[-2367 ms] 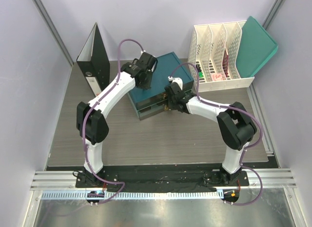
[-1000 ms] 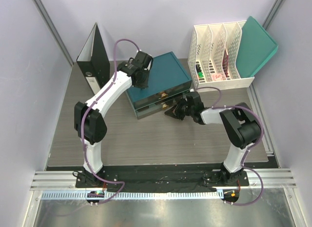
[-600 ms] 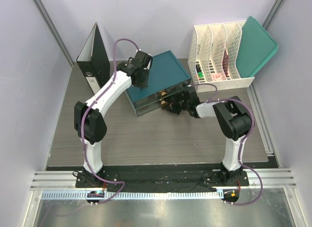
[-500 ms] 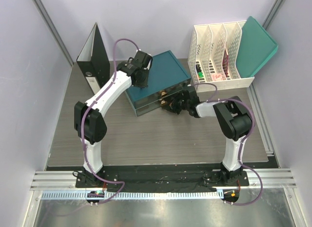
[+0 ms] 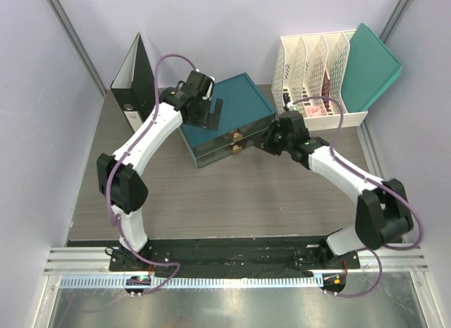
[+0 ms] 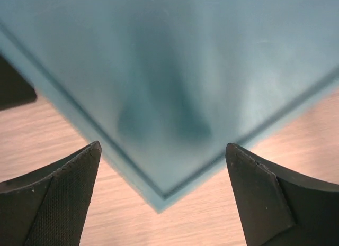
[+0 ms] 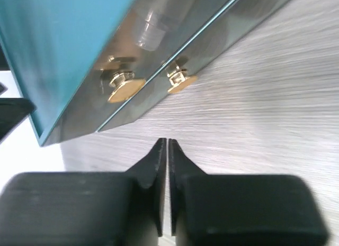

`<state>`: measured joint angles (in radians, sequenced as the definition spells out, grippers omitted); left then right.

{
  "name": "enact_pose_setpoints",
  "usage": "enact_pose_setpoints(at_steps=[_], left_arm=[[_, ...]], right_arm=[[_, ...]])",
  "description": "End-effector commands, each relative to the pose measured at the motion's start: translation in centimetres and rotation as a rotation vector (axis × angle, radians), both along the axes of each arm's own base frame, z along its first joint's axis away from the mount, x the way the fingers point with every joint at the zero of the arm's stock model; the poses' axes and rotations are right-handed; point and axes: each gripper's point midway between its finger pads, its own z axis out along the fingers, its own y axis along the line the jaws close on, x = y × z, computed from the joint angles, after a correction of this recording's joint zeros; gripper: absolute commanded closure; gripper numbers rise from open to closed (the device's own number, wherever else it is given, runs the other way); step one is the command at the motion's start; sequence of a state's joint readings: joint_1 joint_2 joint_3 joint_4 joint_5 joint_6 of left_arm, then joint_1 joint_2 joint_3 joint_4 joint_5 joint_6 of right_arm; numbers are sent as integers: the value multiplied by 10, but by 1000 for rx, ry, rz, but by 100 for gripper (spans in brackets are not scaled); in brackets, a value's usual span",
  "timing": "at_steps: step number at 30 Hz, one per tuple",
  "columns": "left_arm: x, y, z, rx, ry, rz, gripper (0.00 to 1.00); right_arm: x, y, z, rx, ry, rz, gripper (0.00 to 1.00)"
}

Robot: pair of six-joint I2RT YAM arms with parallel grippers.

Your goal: Organize the makeup

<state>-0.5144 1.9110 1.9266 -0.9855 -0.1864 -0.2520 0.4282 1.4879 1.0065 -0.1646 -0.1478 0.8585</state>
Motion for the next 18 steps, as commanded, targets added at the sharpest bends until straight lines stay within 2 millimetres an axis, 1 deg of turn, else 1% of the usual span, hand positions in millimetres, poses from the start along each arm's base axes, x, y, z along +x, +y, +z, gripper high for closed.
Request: enact_pose_setpoints(at_steps=[1,2,3,4,5,6,7,8,9,11,12,13,14,15,18], left_arm=[[-16,6,81,-118,-203,-43,0],[-19,6,85,-131,-219,-53,0],[-30,8,89,-151,-225,-73,0],[-32,6,90,-169,-237,-87,0],[-37,5,90,-179,-234,-105,0],[-47,6,87,-189,-222,-121,0],[-54,3,85,-213,-211,-145,0],[-58,3,83,-224,-208,-148,0],[-66,6,79,-230,-202,-149,0],[-76,4,75,-257,-189,-164,0],[-80,5,66,-266,-175,-153,0],[-86,7,69,-280,-185,-152,0],[-90,9,68,-285,-183,-148,0],[-93,10,59,-286,-170,-141,0],[-100,17,54,-282,-175,-122,0]], right_arm=[[-11,-45,21,-243,-84,-28,81],[-14,-50,34,-256,-122,-25,70],[-18,-54,35,-274,-122,-24,64],[-20,-58,39,-290,-132,-33,57],[-22,-62,46,-298,-153,-36,46],[-25,-65,47,-306,-151,-38,41],[-28,-67,47,-313,-152,-37,37],[-30,-69,48,-315,-155,-39,30],[-34,-71,51,-318,-159,-38,27],[-39,-75,49,-332,-154,-42,22],[-42,-78,49,-340,-152,-41,20],[-44,-81,49,-350,-150,-43,18],[-45,-85,48,-366,-147,-53,13],[-47,-88,46,-382,-140,-58,11],[-50,-97,51,-412,-152,-79,7]])
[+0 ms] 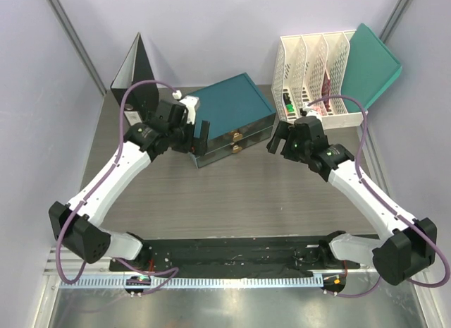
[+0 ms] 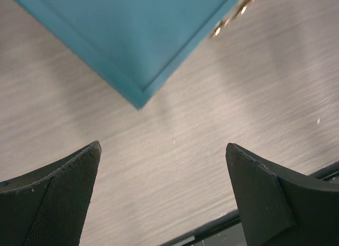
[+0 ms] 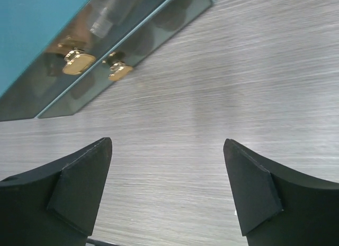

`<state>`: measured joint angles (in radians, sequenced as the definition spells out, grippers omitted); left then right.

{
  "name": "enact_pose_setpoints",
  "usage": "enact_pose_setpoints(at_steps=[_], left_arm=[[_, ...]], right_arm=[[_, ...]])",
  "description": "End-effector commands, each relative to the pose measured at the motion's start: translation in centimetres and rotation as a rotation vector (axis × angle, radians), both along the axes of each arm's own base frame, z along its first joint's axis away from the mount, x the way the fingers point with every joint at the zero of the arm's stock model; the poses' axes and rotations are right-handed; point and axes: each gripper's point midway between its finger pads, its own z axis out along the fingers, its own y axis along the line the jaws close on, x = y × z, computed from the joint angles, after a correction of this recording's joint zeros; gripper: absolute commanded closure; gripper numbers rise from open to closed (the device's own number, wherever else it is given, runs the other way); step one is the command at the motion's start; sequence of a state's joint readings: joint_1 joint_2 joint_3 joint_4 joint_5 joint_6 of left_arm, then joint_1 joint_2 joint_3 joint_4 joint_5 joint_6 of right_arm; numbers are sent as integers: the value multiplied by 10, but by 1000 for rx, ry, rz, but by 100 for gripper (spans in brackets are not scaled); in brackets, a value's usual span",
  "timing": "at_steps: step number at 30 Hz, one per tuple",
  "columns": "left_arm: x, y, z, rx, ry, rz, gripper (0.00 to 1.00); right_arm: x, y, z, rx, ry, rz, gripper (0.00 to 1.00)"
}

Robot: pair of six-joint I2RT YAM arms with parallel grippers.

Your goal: Organize the makeup

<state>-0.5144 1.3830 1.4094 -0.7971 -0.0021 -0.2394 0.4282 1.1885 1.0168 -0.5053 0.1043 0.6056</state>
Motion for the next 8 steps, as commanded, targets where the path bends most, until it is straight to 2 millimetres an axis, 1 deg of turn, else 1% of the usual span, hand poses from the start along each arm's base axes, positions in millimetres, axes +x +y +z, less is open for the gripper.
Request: enact_pose_setpoints(at_steps=[1,2,7,8], left_arm=[[-4,1,15,-69,-64,21,0],[-3,6,14,-56,-72,41,0],[-6,5,11,-47,-56,25,0],[-5,5,13,-47,-59,28,0]], right_arm=[[-5,-20,9,-79,-38,-36,6],[-5,-20,9,-81,-40,-37,5],[-3,-20,7,-86,-31,-40,4],[-2,-21,6,-88,-28,-44,3]])
